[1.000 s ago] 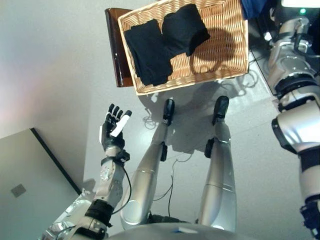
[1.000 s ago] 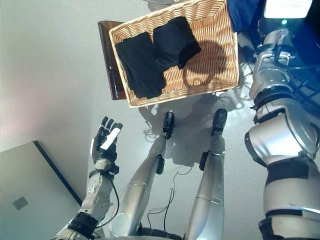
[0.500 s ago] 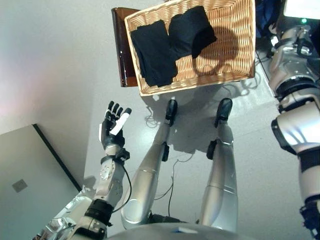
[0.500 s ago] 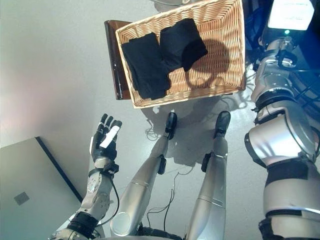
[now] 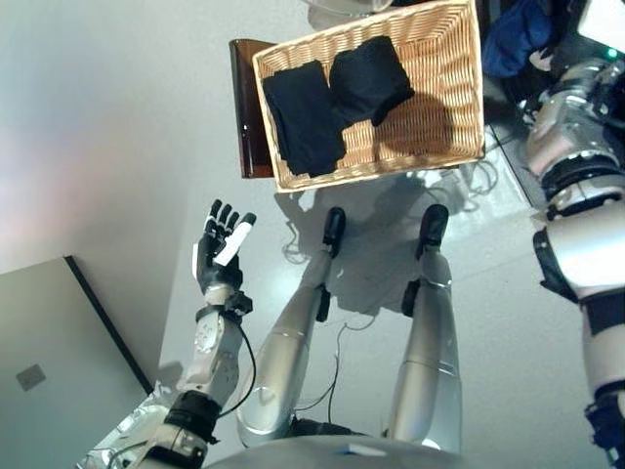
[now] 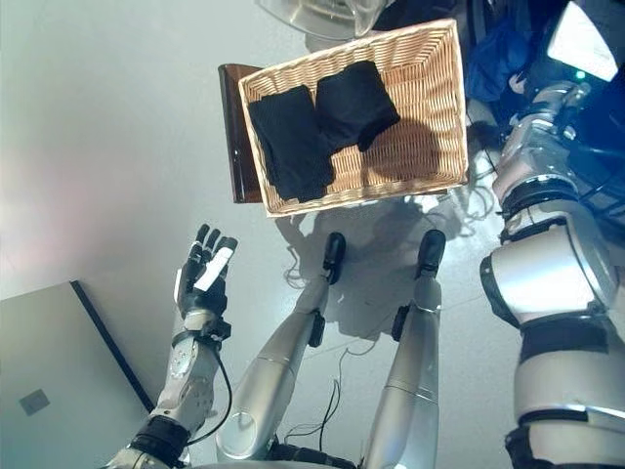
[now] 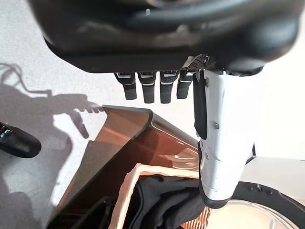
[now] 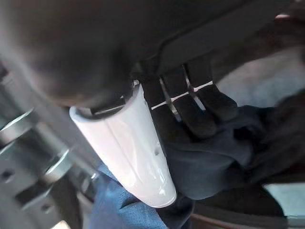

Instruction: Pick up the clothes and place them into the washing machine

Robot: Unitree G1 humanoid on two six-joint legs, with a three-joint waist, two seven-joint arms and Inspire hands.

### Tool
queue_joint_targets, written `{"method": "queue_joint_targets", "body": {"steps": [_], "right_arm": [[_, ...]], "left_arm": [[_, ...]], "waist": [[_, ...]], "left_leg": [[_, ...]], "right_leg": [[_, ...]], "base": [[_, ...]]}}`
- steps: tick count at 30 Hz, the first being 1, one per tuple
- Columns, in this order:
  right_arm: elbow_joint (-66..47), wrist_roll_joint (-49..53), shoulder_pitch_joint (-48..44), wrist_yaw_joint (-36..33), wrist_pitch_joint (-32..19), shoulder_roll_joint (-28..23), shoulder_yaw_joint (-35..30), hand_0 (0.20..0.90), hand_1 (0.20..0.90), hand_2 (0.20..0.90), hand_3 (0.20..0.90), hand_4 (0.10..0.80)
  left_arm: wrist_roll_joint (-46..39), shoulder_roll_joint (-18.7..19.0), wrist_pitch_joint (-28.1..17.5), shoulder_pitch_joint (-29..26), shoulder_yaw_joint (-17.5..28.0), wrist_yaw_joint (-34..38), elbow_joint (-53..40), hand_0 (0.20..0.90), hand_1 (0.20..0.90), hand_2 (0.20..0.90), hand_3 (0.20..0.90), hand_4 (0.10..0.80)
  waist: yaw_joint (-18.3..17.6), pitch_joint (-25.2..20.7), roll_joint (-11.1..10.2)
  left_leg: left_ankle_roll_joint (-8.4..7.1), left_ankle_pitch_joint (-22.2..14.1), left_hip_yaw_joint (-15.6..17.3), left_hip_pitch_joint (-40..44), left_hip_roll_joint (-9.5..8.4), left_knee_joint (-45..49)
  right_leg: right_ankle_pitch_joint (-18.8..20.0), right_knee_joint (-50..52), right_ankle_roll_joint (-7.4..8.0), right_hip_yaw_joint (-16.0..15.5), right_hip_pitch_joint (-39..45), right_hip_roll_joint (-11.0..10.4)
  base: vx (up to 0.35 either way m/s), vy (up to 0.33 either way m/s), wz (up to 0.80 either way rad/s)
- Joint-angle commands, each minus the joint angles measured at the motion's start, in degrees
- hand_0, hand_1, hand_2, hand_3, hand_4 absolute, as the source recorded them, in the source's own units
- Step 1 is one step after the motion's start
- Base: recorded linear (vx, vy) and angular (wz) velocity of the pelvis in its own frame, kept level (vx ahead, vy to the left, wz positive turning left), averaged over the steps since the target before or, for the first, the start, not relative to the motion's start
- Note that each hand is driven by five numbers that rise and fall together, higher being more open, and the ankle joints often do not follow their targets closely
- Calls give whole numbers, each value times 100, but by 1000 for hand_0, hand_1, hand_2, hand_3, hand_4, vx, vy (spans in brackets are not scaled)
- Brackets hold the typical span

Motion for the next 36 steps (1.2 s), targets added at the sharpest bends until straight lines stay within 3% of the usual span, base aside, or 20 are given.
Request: {"method": "queue_joint_targets", "body": {"steps": [1, 4, 16, 21, 28, 32, 33, 34, 35, 36], "right_arm": [[-206, 645, -465, -305, -314, -511, 302, 200, 200, 200, 200, 300], [-151, 1689, -512, -291, -573, -624, -219, 200, 200, 200, 200, 300], [-71, 4089, -688, -69, -1121, -1222, -978, 200, 200, 200, 200, 300], [-179, 5669, -900, 84, -1559, -1615, -1325, 200, 200, 200, 200, 300], [-224, 7019, -1154, 161, -1924, -1824, -1601, 200, 200, 200, 200, 300], [-156, 6775, -1234, 192, -1798, -1844, -1396, 200, 200, 200, 200, 300], [-124, 6720, -1258, 143, -1797, -1831, -1369, 376, 376, 376, 376, 425], [-119, 6686, -1289, 119, -1796, -1801, -1322, 494, 494, 494, 494, 510], [-82, 6616, -1319, 106, -1758, -1800, -1268, 900, 900, 900, 900, 800], [-26, 6510, -1359, 76, -1721, -1784, -1208, 900, 900, 900, 900, 800]], "left_arm": [[-58, 434, -411, 237, 274, -9, -293, 900, 900, 900, 900, 800], [-95, 465, -375, 312, 303, -10, -289, 900, 900, 900, 900, 800], [-175, 541, -193, 578, 277, -75, -448, 900, 900, 900, 900, 800], [-340, 569, -117, 699, 254, -106, -691, 900, 900, 900, 900, 800], [-489, 566, -47, 700, 117, -95, -781, 900, 900, 900, 900, 800], [-503, 608, -18, 686, 32, -100, -793, 900, 900, 900, 900, 800], [-509, 617, -21, 671, 15, -101, -801, 900, 900, 900, 900, 800], [-503, 610, -34, 664, 3, -91, -802, 900, 900, 900, 900, 800], [-496, 605, -42, 661, -8, -84, -797, 900, 900, 900, 900, 800], [-481, 621, -43, 638, -11, -83, -786, 900, 900, 900, 900, 800]], "waist": [[-109, 76, 519], [-131, 23, 510], [-82, -117, 580], [-9, -153, 681], [37, -154, 742], [46, -138, 739], [58, -135, 742], [57, -141, 735], [55, -146, 729], [66, -150, 734]], "left_leg": [[-230, -228, 29, 107, -46, -121], [-226, -253, 53, 204, -40, -153], [-207, -252, 87, 280, -3, -291], [-223, -249, 92, 292, -15, -387], [-231, -204, 104, 229, -6, -435], [-217, -237, 113, 207, -31, -405], [-217, -207, 113, 177, -25, -391], [-214, -238, 110, 185, -35, -381], [-209, -243, 112, 180, -38, -375], [-207, -216, 113, 162, -36, -371]], "right_leg": [[-739, 240, 96, -51, 465, 85], [-752, 155, 99, -38, 576, 82], [-764, 38, 110, -22, 600, 72], [-891, 104, 115, -2, 519, 58], [-883, 188, 111, 44, 364, 75], [-953, 282, 110, 55, 320, 60], [-900, 275, 108, 57, 296, 79], [-943, 296, 107, 61, 299, 76], [-940, 287, 108, 60, 299, 68], [-890, 263, 107, 60, 296, 78]], "base": [[28, -5, -7], [32, -5, -7], [9, -4, -3], [20, -5, -1], [4, -2, 0], [6, 0, 2], [0, 0, 0], [0, 0, 0], [0, 0, 0], [0, 0, 0]]}}
